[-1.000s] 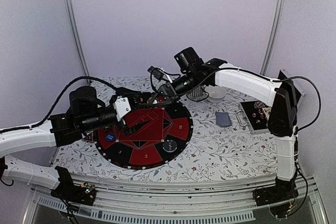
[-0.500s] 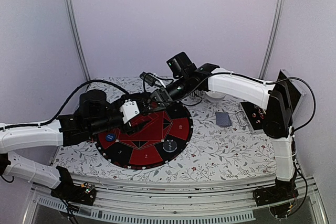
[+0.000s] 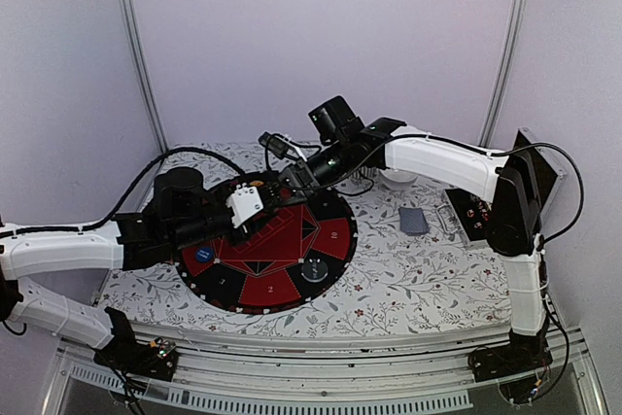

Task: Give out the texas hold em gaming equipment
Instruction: Pass from the right arm to the left

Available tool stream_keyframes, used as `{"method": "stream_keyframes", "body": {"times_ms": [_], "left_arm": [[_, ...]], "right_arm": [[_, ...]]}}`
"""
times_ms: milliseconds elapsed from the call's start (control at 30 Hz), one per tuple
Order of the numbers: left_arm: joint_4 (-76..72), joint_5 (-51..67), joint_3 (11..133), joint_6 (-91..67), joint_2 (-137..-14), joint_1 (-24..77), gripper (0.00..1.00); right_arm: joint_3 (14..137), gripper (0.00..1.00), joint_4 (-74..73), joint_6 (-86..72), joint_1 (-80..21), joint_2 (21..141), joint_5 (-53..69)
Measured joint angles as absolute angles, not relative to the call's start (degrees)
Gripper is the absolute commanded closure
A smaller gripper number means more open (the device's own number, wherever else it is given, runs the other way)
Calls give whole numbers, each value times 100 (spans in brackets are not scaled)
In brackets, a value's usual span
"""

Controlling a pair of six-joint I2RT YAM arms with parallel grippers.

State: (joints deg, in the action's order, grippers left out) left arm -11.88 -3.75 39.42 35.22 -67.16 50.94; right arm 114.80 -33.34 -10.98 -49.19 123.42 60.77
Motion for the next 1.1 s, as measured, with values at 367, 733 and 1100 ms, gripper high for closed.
{"method": "stream_keyframes", "body": {"times_ms": [367,733,1100], "left_arm": [[-1179,-368,3942,3385,-6713,5094,100],[-1302,-329,3938,3153,-6709,5092,46],[-1509,-290,3938,3146,-6709,5105,47]], "right_arm": [[11480,94,-3299,-1129,-4917,12374,6141],[11515,96,-3197,-1365,-4908,12449,6082],[11522,97,-3050,-1540,-4895,12534,5970]]}}
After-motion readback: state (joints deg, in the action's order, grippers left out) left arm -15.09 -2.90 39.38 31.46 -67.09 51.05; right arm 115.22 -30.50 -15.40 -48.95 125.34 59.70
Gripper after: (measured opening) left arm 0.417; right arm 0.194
